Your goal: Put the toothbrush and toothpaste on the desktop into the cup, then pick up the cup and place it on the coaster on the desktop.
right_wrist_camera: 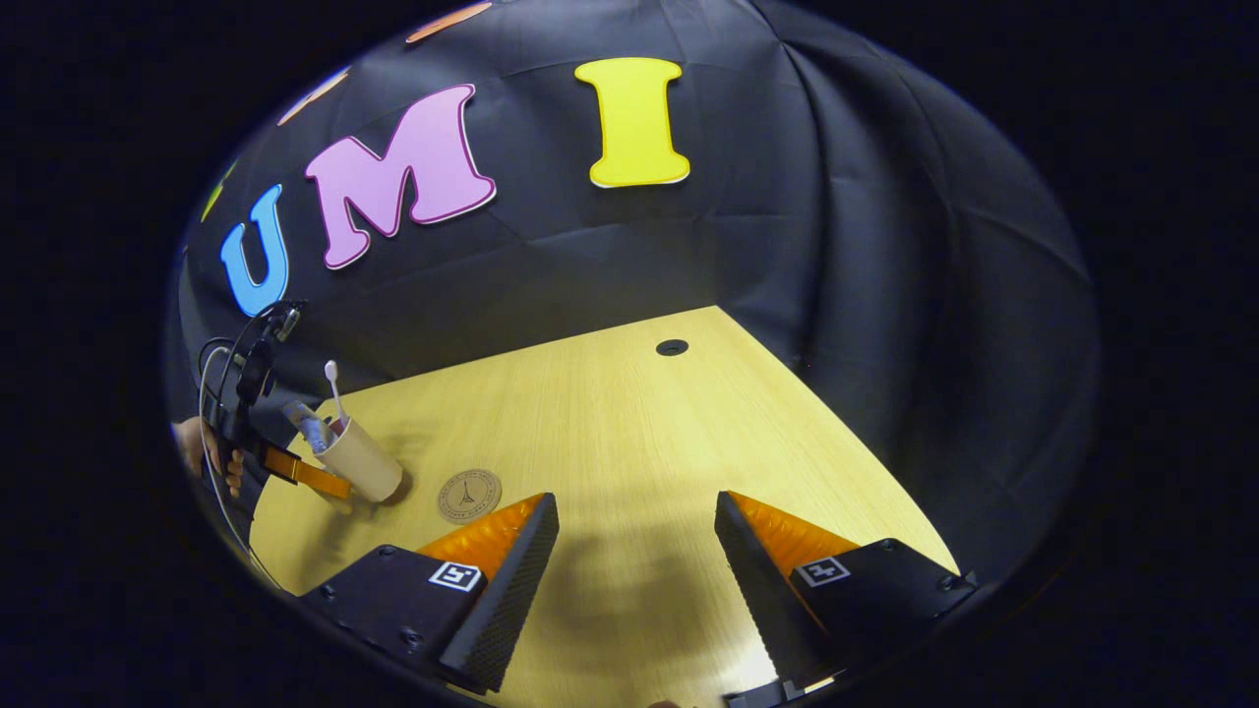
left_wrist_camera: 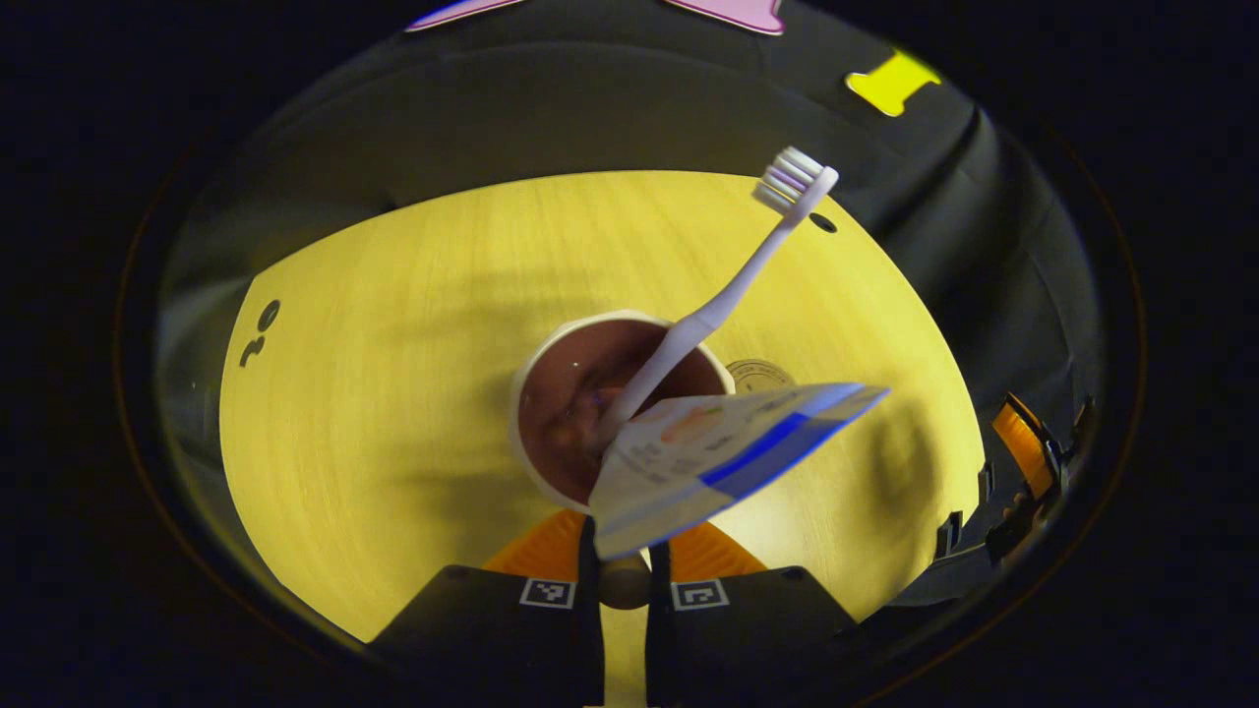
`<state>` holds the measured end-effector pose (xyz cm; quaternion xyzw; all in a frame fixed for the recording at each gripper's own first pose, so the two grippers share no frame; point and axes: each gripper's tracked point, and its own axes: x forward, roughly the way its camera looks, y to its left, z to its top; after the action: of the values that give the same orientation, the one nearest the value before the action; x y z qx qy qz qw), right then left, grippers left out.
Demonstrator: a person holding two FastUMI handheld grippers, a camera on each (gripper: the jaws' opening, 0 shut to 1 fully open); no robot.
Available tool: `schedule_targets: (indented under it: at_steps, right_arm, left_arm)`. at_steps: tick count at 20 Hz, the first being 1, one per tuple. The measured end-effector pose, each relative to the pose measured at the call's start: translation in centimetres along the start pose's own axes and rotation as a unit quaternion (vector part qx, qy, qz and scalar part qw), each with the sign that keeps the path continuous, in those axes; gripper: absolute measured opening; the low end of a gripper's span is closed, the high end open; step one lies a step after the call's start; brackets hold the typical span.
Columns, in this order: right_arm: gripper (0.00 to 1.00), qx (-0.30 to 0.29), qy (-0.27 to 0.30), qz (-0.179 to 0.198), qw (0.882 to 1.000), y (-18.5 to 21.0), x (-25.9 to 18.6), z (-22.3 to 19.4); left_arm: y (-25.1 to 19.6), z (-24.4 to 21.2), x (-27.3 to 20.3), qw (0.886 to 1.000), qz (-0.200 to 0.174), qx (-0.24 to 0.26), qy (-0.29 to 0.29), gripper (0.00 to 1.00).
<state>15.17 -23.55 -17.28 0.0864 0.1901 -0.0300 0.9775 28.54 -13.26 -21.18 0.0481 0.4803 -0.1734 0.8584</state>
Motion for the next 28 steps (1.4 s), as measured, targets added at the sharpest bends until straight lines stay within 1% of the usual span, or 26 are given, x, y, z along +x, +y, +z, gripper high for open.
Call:
schedule_targets:
  at_steps: [3, 9, 10, 11, 14, 16, 18, 19, 21, 24, 25, 28]
  right_arm:
    - [0.99, 0.001, -0.005, -0.013, 1.000, -1.3, -0.8, 0.0]
    - [0.99, 0.016, -0.013, -0.041, 0.999, -4.3, -2.2, -0.1]
    - [0.98, 0.019, -0.013, -0.045, 0.999, -4.7, -2.3, -0.2]
    - [0.99, 0.021, -0.013, -0.048, 0.999, -5.1, -2.5, -0.3]
    - [0.99, 0.026, -0.014, -0.057, 0.998, -6.2, -2.9, -0.6]
    - [0.99, 0.030, -0.012, -0.060, 0.998, -6.6, -2.9, -0.8]
    - [0.98, 0.029, -0.013, -0.062, 0.998, -6.8, -3.0, -0.8]
    - [0.99, 0.027, -0.015, -0.062, 0.998, -7.0, -3.1, -0.8]
    - [0.99, 0.026, -0.016, -0.061, 0.998, -7.1, -3.3, -0.6]
    - [0.99, 0.027, -0.015, -0.062, 0.998, -7.2, -3.5, -0.8]
    - [0.99, 0.027, -0.015, -0.062, 0.998, -7.3, -3.6, -0.8]
    - [0.99, 0.024, -0.017, -0.057, 0.998, -6.5, -3.9, -0.6]
  left_arm:
    - [-3.1, 0.7, 0.9, 0.999, -0.011, 0.028, 0.009, 0.21]
    - [-6.9, 1.9, 2.8, 0.997, -0.024, 0.075, 0.022, 0.21]
    - [-7.5, 2.0, 3.1, 0.996, -0.025, 0.082, 0.026, 0.26]
    - [-8.1, 2.1, 3.3, 0.995, -0.025, 0.089, 0.029, 0.21]
    - [-9.7, 2.2, 4.0, 0.993, -0.030, 0.110, 0.041, 0.21]
    - [-10.3, 2.2, 4.4, 0.991, -0.029, 0.118, 0.046, 0.22]
    - [-10.0, 1.8, 4.7, 0.990, -0.012, 0.126, 0.057, 0.23]
    - [-10.0, 2.2, 4.9, 0.990, -0.009, 0.127, 0.053, 0.24]
    - [-10.0, 2.0, 4.8, 0.991, -0.005, 0.124, 0.052, 0.25]
    - [-9.9, 2.3, 4.8, 0.992, -0.001, 0.119, 0.046, 0.30]
    - [-9.9, 2.4, 4.5, 0.993, -0.001, 0.115, 0.039, 0.37]
    - [-10.1, 2.5, 3.0, 0.996, -0.011, 0.092, 0.015, 0.84]
